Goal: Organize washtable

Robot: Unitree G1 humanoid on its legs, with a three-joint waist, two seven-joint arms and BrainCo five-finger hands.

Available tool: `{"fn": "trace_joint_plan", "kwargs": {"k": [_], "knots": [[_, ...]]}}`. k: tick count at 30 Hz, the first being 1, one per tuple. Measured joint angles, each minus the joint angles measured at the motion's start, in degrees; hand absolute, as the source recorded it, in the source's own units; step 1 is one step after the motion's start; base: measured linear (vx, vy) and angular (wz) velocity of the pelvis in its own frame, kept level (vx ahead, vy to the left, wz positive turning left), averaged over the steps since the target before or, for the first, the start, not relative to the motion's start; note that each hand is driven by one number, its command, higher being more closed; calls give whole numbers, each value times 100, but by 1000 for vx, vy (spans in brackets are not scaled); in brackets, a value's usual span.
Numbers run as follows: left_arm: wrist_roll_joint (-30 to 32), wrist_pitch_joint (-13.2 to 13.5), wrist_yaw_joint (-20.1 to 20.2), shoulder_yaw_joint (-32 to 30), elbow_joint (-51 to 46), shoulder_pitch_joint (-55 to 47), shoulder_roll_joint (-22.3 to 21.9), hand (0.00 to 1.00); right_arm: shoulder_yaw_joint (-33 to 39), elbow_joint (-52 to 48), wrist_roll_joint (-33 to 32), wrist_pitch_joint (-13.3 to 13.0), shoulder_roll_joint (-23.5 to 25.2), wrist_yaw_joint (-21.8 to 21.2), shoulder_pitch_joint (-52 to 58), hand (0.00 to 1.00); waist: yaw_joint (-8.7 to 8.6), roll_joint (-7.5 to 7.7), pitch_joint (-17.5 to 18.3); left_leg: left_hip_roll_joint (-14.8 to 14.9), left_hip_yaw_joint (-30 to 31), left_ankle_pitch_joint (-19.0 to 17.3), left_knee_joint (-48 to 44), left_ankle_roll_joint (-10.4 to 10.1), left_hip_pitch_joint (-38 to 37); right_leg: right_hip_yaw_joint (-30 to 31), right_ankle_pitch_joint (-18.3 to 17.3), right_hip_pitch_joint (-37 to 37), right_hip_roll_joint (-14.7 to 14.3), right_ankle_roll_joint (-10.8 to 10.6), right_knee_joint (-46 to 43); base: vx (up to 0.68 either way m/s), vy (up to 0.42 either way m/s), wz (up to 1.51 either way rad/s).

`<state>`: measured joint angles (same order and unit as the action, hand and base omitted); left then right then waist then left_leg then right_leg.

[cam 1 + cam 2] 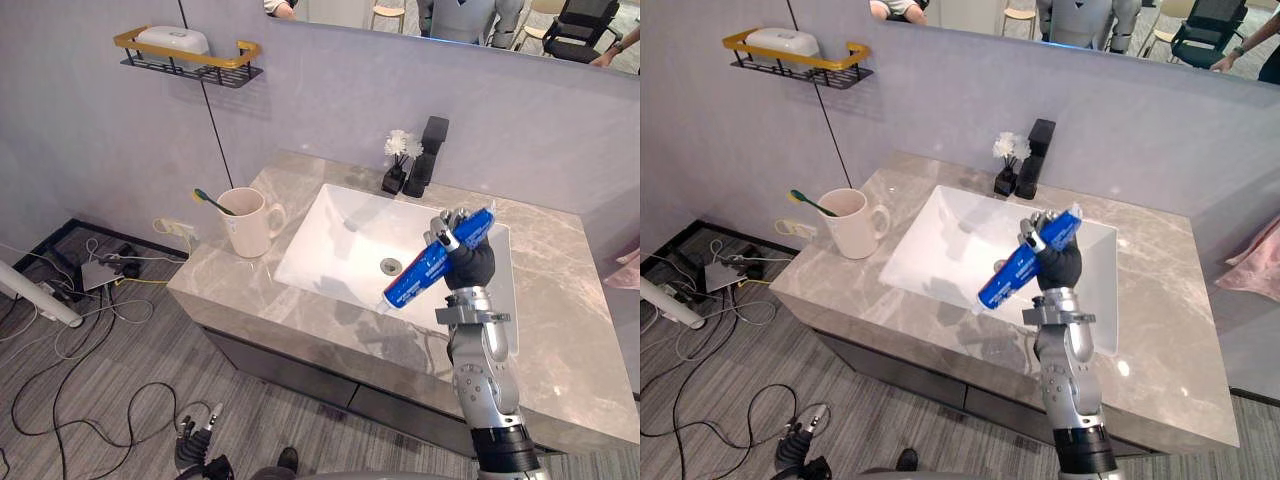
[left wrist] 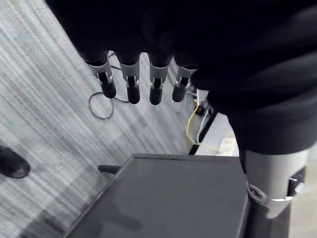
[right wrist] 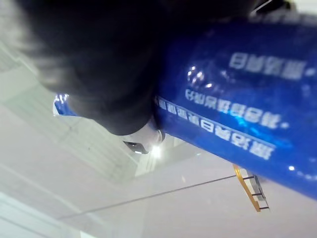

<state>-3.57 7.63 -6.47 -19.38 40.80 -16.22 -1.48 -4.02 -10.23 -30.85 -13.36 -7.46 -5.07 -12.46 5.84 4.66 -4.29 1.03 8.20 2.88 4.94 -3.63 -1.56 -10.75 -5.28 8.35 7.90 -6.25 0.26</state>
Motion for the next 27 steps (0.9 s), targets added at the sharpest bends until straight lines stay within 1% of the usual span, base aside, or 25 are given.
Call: {"fn": "trace_joint_plan", "kwargs": {"k": [2,3,8,10,12,13,14,15,17,19,20,21,24,26,27], "knots": [[56,3,27,89,64,7,61,0,-107,-1,257,-13,-116,20,-300,100,66,30,-15,-1,47,0,-5,0,27,-15,0,-16,-1,0,-1,-10,-20,5],[108,8,37,158,135,57,132,0,-136,-2,403,-23,-172,34,-440,100,135,48,-18,-3,72,0,-12,1,63,-19,0,-42,-1,0,-3,-4,-19,7],[158,11,127,224,353,162,272,0,-406,50,856,-25,-208,228,-1157,100,236,152,-89,-6,166,13,-59,0,147,-85,1,-40,2,0,-22,-4,-16,7],[161,12,143,378,381,168,361,0,-570,236,1026,-49,-290,371,-1628,100,262,173,-102,-5,218,13,-79,0,181,-151,1,-40,2,0,-30,-21,-17,13],[163,14,145,420,383,172,379,0,-670,458,1196,-62,-343,419,-1974,100,300,177,-104,-4,254,13,-72,0,194,-184,1,-39,-1,0,-38,-27,-14,11],[162,19,145,425,407,175,390,0,-774,614,1315,-63,-382,510,-2212,100,334,186,-109,-1,257,15,-71,-4,198,-188,1,-41,-4,0,-40,-32,-12,6],[162,18,145,431,438,196,401,0,-816,714,1391,-68,-421,558,-2372,100,420,195,-116,-2,269,18,-70,-9,211,-198,1,-46,-5,0,-41,-33,-12,4],[162,19,144,439,442,214,403,0,-816,738,1427,-70,-442,603,-2435,100,458,203,-125,-2,275,21,-70,-13,222,-207,1,-51,-6,0,-41,-33,-14,11],[161,28,144,624,453,243,511,0,-829,996,1526,-85,-444,724,-2821,100,471,222,-181,1,354,85,-17,-46,287,-328,1,-73,-21,0,-40,-47,-24,24],[158,27,142,643,470,267,529,0,-832,1230,1553,-89,-443,866,-3108,100,499,232,-233,8,409,149,39,-28,294,-351,1,-78,-30,1,-38,-42,-23,17],[157,27,142,648,475,273,534,0,-838,1370,1572,-90,-444,930,-3269,100,573,247,-263,10,417,149,40,-29,295,-353,1,-81,-32,1,-36,-30,-12,4],[147,28,142,651,472,278,533,0,-841,1417,1573,-89,-447,976,-3339,100,606,256,-276,11,420,150,40,-29,300,-356,1,-83,-34,1,-32,-40,-18,4],[151,28,144,817,496,340,629,0,-978,1644,1576,-90,-443,1130,-3770,100,650,280,-312,26,439,177,39,-51,390,-416,4,-151,-58,5,-31,-28,-21,8],[148,21,142,839,559,404,649,0,-1012,1825,1577,-90,-441,1149,-4003,100,704,288,-332,39,449,194,39,-55,430,-433,6,-175,-75,8,-24,-6,-11,2],[144,28,140,847,552,420,649,0,-1012,1959,1578,-90,-451,1207,-4099,100,758,298,-338,48,454,196,39,-58,432,-447,6,-170,-84,8,-22,-9,-23,7]]}}
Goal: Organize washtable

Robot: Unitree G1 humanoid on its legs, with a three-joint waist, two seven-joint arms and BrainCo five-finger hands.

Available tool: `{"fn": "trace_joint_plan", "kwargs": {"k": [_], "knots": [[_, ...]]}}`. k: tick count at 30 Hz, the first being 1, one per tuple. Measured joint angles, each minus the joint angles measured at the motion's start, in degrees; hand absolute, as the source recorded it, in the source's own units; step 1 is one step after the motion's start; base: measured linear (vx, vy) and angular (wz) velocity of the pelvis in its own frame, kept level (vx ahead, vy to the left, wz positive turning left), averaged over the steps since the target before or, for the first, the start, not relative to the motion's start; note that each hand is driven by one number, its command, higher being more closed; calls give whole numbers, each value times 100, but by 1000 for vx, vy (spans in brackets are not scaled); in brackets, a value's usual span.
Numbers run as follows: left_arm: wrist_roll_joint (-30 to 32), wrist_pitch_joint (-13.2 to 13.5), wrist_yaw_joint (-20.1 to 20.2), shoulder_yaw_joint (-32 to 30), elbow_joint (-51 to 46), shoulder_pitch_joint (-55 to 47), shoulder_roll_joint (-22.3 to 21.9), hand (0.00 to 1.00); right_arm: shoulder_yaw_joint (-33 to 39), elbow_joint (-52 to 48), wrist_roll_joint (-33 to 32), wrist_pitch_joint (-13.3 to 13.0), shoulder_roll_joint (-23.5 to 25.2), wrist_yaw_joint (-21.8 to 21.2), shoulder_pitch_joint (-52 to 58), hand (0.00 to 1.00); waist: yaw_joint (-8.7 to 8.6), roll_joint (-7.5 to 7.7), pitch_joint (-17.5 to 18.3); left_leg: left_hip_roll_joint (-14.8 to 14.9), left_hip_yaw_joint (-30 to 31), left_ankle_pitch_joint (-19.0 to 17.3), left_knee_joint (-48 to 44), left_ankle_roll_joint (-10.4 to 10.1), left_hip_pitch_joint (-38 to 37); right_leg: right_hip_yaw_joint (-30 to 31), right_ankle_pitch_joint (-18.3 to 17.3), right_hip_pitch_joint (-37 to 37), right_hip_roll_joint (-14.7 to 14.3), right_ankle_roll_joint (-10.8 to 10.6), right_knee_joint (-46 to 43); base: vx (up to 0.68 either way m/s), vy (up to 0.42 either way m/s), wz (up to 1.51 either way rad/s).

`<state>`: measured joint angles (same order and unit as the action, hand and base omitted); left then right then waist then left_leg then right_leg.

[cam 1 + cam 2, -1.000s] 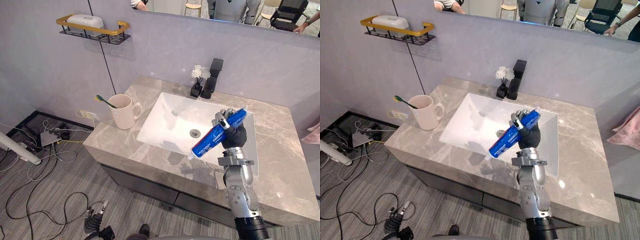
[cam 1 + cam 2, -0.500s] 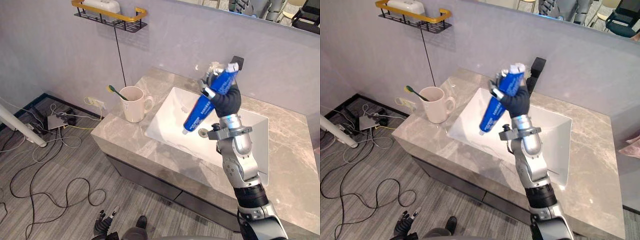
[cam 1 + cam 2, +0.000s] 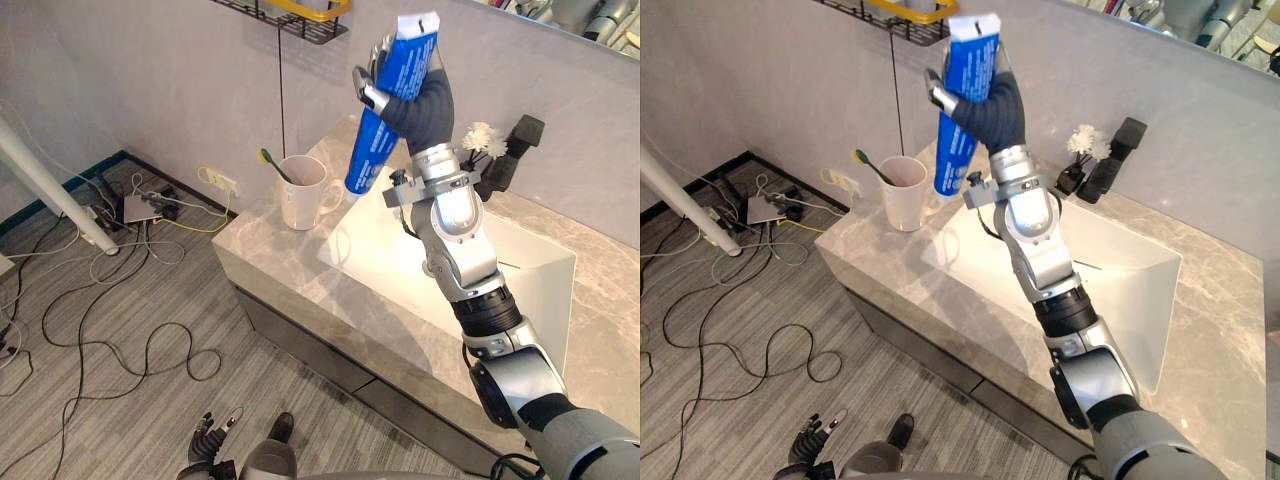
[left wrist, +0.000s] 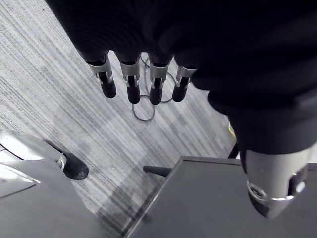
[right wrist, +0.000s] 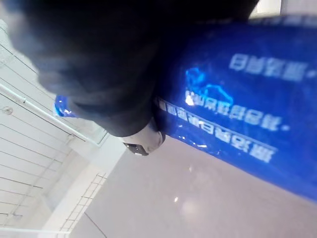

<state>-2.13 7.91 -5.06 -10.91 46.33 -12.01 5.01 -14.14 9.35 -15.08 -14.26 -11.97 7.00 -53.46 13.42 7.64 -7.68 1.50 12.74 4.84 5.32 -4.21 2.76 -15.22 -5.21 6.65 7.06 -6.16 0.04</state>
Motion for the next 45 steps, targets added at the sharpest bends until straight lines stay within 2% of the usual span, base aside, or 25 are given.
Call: {"fn": "trace_joint_plan", "kwargs": {"k": [7,10,16,18,22,33,38,45], "knots": [[-20,-7,-10,70,33,115,73,0,0,544,-4,13,21,241,-698,100,62,66,-156,48,124,23,0,-37,103,-103,0,-30,-64,0,20,-17,-24,8],[-53,-12,-14,188,44,180,105,0,14,774,-1,21,19,334,-890,100,171,66,-164,53,154,33,-1,-51,180,-140,0,-87,-80,0,26,-5,-11,5],[-184,-8,-35,246,40,211,124,0,15,1247,2,76,32,553,-1264,100,222,78,-238,54,256,50,-2,-66,252,-218,0,-97,-94,0,35,0,-13,9],[-197,-5,-35,361,40,269,156,0,54,1294,20,108,28,574,-1272,100,314,70,-291,55,255,50,-21,-67,258,-220,0,-97,-96,0,35,0,0,0],[-237,5,-39,449,32,339,204,0,78,1515,237,171,42,716,-1487,100,326,75,-473,55,299,54,-35,-74,317,-298,0,-122,-106,0,38,-17,-12,6],[-251,16,-146,597,35,429,249,0,226,1872,594,249,62,943,-1690,100,379,63,-637,58,382,56,-125,-80,473,-376,0,-200,-105,-1,32,3,-5,4],[-295,19,-156,652,36,460,260,0,259,1873,626,336,105,1031,-1690,100,462,66,-643,55,375,58,-134,-82,550,-373,0,-277,-103,-1,24,0,0,0],[-407,18,-183,683,39,459,266,0,252,1972,626,350,248,1030,-1690,100,466,62,-647,54,378,57,-134,-82,552,-376,0,-280,-101,-1,20,0,0,0]]}}
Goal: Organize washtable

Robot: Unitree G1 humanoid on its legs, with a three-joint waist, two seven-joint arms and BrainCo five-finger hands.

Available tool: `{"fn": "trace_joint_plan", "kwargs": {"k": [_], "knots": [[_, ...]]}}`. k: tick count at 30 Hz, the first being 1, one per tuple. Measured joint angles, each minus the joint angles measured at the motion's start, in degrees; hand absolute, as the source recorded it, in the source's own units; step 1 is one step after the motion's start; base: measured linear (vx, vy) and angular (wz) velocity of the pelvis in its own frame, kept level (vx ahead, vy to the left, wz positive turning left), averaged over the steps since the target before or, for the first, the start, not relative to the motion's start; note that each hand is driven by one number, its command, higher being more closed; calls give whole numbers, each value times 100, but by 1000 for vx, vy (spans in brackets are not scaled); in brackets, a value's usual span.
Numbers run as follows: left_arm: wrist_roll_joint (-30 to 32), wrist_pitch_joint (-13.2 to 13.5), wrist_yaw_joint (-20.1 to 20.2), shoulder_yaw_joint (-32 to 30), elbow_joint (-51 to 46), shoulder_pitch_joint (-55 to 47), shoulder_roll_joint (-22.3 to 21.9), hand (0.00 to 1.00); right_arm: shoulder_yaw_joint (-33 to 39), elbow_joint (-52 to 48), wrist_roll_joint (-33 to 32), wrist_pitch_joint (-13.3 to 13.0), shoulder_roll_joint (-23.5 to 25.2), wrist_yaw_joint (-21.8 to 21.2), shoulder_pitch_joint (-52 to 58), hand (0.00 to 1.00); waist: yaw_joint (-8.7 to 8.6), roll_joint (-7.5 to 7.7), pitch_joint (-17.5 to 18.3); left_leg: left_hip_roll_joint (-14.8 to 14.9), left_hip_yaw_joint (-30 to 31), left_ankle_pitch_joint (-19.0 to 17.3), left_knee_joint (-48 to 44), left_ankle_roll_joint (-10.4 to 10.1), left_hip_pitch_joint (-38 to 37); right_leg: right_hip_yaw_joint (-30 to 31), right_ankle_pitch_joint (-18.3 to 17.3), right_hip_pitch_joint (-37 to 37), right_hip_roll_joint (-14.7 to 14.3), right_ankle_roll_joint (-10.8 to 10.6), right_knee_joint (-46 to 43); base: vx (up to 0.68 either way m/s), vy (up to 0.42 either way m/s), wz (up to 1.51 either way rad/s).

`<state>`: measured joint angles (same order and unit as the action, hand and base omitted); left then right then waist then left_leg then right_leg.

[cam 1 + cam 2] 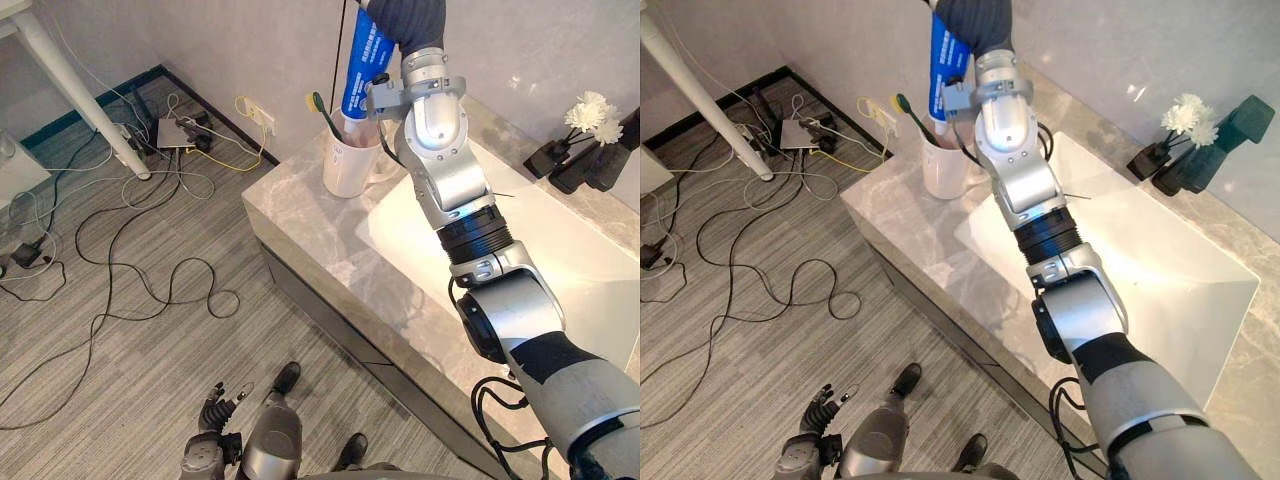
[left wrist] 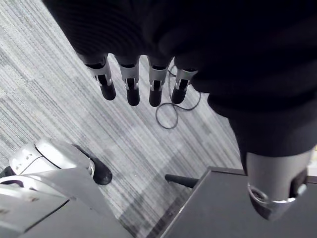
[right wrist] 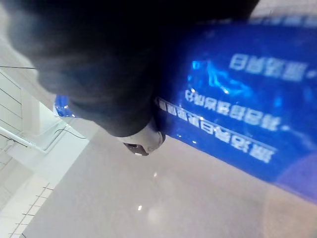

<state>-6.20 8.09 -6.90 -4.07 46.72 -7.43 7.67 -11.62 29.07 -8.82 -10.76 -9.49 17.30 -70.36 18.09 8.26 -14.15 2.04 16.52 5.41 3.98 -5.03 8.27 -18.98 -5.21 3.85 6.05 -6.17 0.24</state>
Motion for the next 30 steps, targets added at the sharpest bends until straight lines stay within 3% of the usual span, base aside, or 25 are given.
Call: {"fn": "trace_joint_plan", "kwargs": {"k": [25,26,30], "knots": [[-89,9,-90,17,-7,38,4,0,-80,399,54,57,10,-123,4,100,-27,0,-165,-1,-2,0,-27,0,0,7,0,-7,3,0,-25,0,0,0],[-89,9,-90,17,-7,38,5,0,-98,399,54,57,7,-123,5,0,-29,1,-166,-1,-2,0,-27,0,0,7,0,-7,3,0,-26,0,0,0],[-89,8,-90,17,-4,34,15,0,-202,398,74,57,1,-127,46,0,-56,15,-173,-1,-3,0,-27,0,0,8,0,-8,4,0,-25,0,0,0]]}}
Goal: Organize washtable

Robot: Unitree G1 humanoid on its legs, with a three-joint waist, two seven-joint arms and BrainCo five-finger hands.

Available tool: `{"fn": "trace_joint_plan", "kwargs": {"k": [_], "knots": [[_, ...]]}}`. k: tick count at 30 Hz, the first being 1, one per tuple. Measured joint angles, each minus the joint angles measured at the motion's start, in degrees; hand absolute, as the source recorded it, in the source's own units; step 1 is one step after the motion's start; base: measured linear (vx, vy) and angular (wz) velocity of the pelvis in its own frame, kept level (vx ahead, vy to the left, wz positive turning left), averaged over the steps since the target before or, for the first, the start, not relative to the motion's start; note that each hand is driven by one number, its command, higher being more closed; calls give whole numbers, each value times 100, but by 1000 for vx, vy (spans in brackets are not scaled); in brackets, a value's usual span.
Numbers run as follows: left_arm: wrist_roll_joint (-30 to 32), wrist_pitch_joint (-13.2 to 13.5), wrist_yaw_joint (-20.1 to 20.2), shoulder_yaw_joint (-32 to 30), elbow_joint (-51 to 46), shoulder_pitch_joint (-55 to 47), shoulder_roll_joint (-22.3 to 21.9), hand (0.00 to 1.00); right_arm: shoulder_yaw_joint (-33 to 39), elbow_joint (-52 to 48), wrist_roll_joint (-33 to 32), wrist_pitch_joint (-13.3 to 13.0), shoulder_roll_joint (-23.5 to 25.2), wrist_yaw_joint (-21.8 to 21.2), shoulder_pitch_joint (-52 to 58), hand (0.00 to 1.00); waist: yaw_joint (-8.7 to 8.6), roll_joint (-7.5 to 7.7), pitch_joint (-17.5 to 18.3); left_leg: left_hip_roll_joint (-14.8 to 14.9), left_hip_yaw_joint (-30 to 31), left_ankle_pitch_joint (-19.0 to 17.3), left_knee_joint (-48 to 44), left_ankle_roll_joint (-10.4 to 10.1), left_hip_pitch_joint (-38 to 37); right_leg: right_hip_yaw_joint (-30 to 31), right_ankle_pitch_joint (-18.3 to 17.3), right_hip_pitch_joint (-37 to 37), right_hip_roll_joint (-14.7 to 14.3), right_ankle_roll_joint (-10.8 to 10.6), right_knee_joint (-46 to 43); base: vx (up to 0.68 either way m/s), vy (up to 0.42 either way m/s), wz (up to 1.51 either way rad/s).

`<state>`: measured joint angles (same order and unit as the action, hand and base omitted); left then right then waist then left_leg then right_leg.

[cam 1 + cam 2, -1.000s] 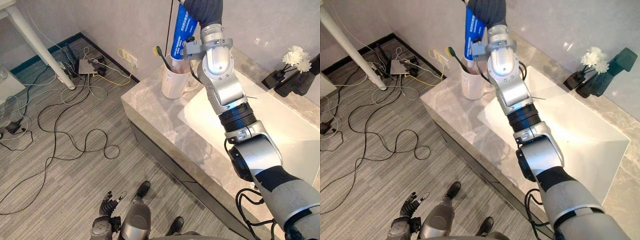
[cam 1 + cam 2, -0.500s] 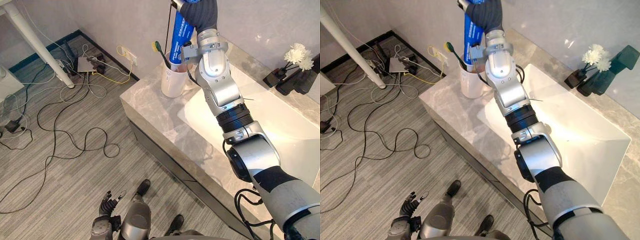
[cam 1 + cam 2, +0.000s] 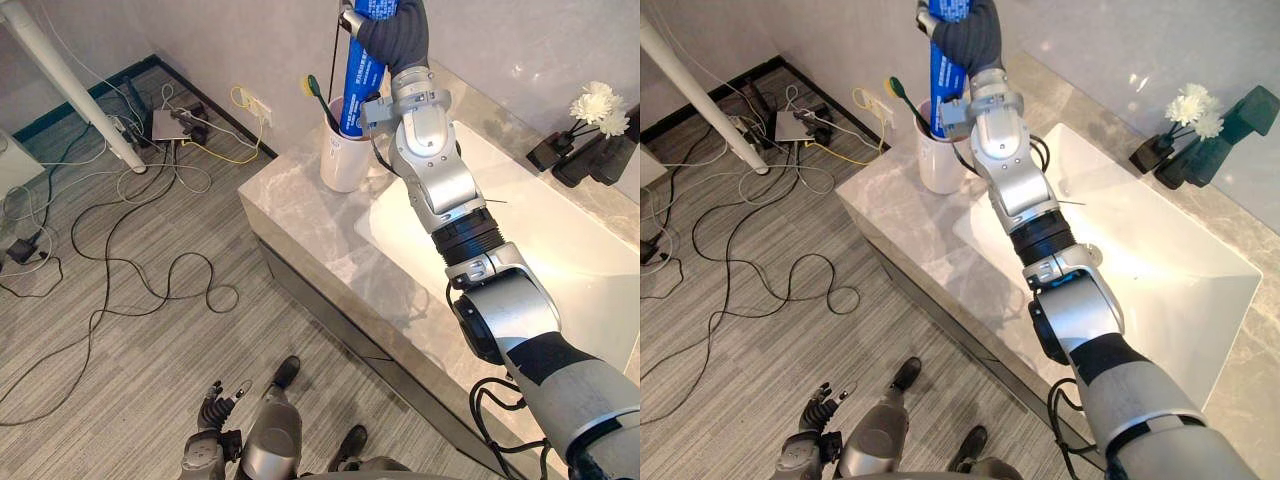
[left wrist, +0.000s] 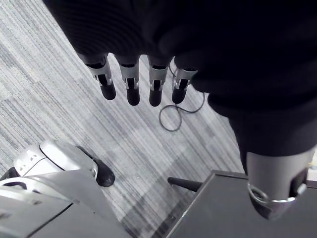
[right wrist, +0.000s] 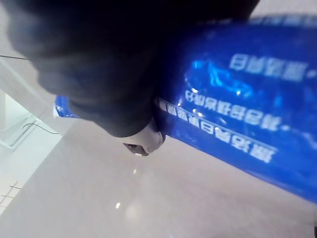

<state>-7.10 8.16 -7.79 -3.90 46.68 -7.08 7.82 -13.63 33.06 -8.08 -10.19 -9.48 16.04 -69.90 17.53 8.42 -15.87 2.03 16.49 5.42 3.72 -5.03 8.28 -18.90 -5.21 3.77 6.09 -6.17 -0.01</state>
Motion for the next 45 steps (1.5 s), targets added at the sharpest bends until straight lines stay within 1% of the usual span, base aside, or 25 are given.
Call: {"fn": "trace_joint_plan", "kwargs": {"k": [4,7,15,22,26,30,33,35,36,37,39,41,42,44,45], "knots": [[0,0,0,0,-1,-6,19,0,0,0,97,18,2,-1,88,0,-29,37,-18,-1,-2,0,0,0,-1,2,0,-1,2,0,-1,0,0,0],[0,-4,0,-2,0,-31,53,0,-1,0,107,35,1,-3,126,0,-96,77,-38,-1,-4,1,-5,0,-2,5,0,0,2,0,-4,0,0,0],[1,-6,0,-2,0,-39,54,0,8,-18,189,36,-68,-2,244,0,-105,78,-37,-5,-6,1,-24,0,-29,9,0,23,3,0,-16,0,0,0],[4,-12,1,-6,2,-47,54,0,88,-94,193,36,-101,-12,634,0,-108,82,-34,-9,-7,2,-25,2,-106,9,0,86,0,0,-57,0,0,0],[5,-12,3,-8,2,-54,58,0,193,-323,196,34,-147,-92,857,0,-118,88,-28,-8,0,23,4,-3,-116,8,0,86,-1,1,-57,0,0,0],[5,-12,15,-8,1,-63,70,0,193,-346,198,34,-170,-126,916,0,-129,105,-15,-11,0,62,10,-7,-125,8,0,92,-1,1,-57,0,0,0],[5,-12,18,-8,3,-77,85,0,193,-596,215,30,-172,-135,1100,0,-140,139,19,-10,-2,64,17,-8,-143,9,0,106,0,1,-57,0,0,0],[8,-18,25,-7,12,-100,114,0,193,-749,257,30,-179,-161,1269,0,-175,193,65,-12,-10,64,28,-7,-189,15,0,138,1,0,-57,0,0,0],[10,-20,31,-7,17,-109,127,0,193,-770,275,30,-185,-174,1299,0,-196,208,78,-13,-10,64,29,-7,-199,15,0,147,1,0,-57,0,0,0],[10,-22,36,-8,20,-155,154,0,193,-809,319,30,-191,-206,1343,0,-266,240,108,-16,-7,64,31,-7,-210,10,0,159,2,0,-56,0,0,0],[13,-23,41,-8,57,-178,175,0,193,-1077,360,29,-308,-238,1486,0,-304,267,150,-17,-19,64,33,-7,-213,20,-1,158,4,0,-55,0,0,0],[55,-32,41,-12,204,-200,186,0,183,-1466,418,2,-458,-268,1691,0,-411,257,305,-19,-26,64,60,-7,-216,23,0,146,6,0,-51,0,0,0],[55,-40,42,-13,247,-201,190,0,183,-1573,421,-11,-503,-277,1728,0,-423,259,345,-17,-36,64,67,-7,-218,32,-1,140,7,0,-49,-12,1,-8],[78,-42,43,-13,300,-206,190,0,181,-2015,433,-79,-777,-347,1908,0,-434,254,437,-10,-79,64,79,-7,-242,68,0,140,7,0,-40,-16,2,-11],[104,-42,44,-14,349,-209,191,0,176,-2317,498,-107,-991,-406,2031,0,-449,251,493,-6,-105,64,108,-6,-279,102,-1,138,7,0,-35,-24,2,-10]]}}
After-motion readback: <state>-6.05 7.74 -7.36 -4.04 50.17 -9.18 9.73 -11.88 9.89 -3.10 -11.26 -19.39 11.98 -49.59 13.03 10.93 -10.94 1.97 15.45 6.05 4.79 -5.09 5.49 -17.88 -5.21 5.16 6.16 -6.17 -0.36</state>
